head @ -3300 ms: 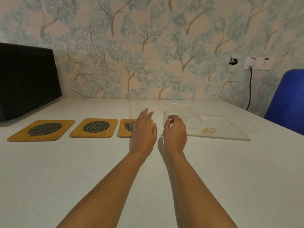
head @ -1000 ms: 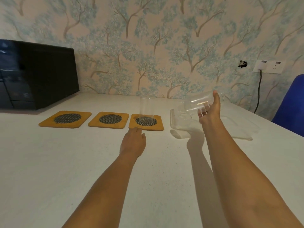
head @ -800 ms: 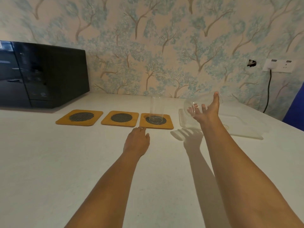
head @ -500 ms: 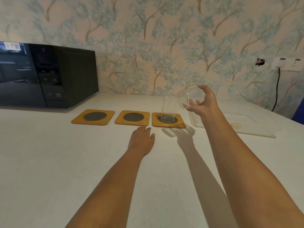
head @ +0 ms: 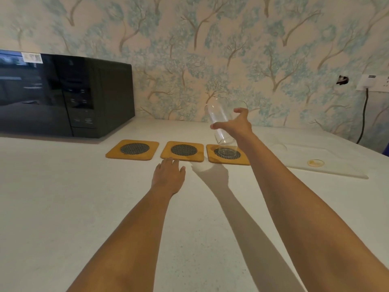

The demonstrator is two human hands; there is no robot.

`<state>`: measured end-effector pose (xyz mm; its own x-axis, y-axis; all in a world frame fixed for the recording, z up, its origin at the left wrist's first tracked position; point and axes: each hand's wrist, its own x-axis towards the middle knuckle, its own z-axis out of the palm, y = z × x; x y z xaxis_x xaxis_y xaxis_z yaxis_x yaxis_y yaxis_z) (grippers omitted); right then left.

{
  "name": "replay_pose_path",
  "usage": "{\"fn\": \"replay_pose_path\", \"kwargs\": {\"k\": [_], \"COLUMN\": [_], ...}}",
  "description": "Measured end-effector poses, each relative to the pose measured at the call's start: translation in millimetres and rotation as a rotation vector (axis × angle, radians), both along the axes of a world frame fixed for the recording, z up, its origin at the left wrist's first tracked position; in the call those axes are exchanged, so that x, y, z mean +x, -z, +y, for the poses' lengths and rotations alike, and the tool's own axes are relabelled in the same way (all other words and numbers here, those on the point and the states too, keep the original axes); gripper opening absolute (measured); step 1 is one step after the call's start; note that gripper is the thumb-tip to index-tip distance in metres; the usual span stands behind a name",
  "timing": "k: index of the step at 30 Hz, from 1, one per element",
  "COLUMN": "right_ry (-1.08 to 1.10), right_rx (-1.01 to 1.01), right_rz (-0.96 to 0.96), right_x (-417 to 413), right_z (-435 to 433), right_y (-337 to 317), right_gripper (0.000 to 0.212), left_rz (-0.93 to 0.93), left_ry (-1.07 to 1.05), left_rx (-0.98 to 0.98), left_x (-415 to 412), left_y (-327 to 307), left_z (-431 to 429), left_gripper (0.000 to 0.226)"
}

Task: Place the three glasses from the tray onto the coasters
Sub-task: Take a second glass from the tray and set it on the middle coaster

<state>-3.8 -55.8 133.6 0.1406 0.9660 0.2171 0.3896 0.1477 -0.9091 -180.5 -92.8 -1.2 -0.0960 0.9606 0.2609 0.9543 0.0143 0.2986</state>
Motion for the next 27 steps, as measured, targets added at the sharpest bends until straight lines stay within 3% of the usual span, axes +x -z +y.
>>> {"fn": "replay_pose_path", "kwargs": {"k": [8, 11, 20, 24, 27], "right_ry": [-0.014, 0.009, 0.010, 0.035, -0.003], "right_rx": [0.162, 0.174, 0.159, 0.119, 0.170], "right_rz": [-0.278, -0.296, -0.050, 0.011, 0.212], "right_x": [-29.4, -38.6, -64.7, -72.6, -76.7], "right_z": [9.9, 14.6, 27.6, 33.8, 34.1], "right_y": [1.3, 1.5, 8.5, 13.0, 18.6], "right_gripper": [0.070, 0.064, 0.101, 0.101, 0.094], "left_rz": [0.024, 0.026, -0.006, -0.005, -0.006], "left_ry": [-0.007, -0.008, -0.019, -0.015, -0.016], "left_rx": [0.006, 0.003, 0.055, 0.061, 0.075], "left_x": [-10.8, -12.6, -11.5, -11.2, -11.7], "left_y": [-0.3, 0.5, 5.2, 6.1, 6.7], "left_z": [10.4, 15.5, 19.8, 20.6, 21.0], "left_gripper": [0.050, 0.050, 0.048, 0.050, 0.047]}}
